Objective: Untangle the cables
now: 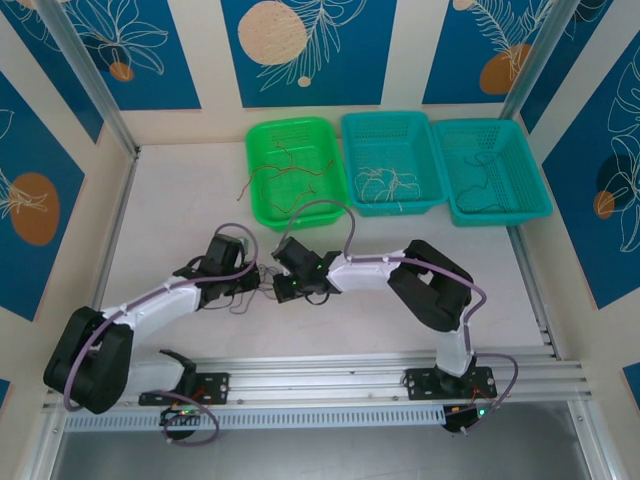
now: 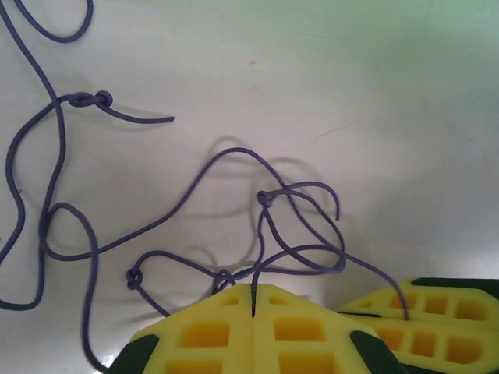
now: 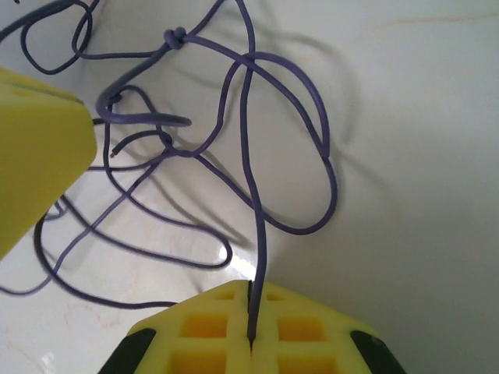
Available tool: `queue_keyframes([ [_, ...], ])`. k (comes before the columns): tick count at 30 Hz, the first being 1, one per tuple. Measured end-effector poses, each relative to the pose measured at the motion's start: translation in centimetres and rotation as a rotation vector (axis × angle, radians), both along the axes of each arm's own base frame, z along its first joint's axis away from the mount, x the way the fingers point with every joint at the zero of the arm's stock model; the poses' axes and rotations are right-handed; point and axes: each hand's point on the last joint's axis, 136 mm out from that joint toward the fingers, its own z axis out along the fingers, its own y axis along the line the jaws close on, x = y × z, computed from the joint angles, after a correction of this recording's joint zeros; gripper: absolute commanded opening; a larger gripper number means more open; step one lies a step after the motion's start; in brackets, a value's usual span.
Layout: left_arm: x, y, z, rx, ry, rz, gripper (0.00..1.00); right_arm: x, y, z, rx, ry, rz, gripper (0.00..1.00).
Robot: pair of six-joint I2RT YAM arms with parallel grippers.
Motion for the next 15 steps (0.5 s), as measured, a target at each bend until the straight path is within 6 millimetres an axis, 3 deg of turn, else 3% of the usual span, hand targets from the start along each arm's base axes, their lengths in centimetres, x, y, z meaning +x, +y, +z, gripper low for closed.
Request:
queue_keyframes([
  [4, 0.0, 0.3, -0.5, 0.016, 0.01, 0.01, 0.0, -0.8, -2.0, 2.0, 0.02, -0.011, -0.018, 0.0],
  [8, 0.2, 2.1, -1.1, 0.063, 0.012, 0.068, 0.0, -0.8, -5.2, 4.3, 0.065, -0.022, -0.084, 0.0],
  [15, 0.3, 6.0, -0.8, 0.155, -0.012, 0.189, 0.0, 1.4, -13.4, 7.8, 0.163, -0.057, -0.301, 0.0],
])
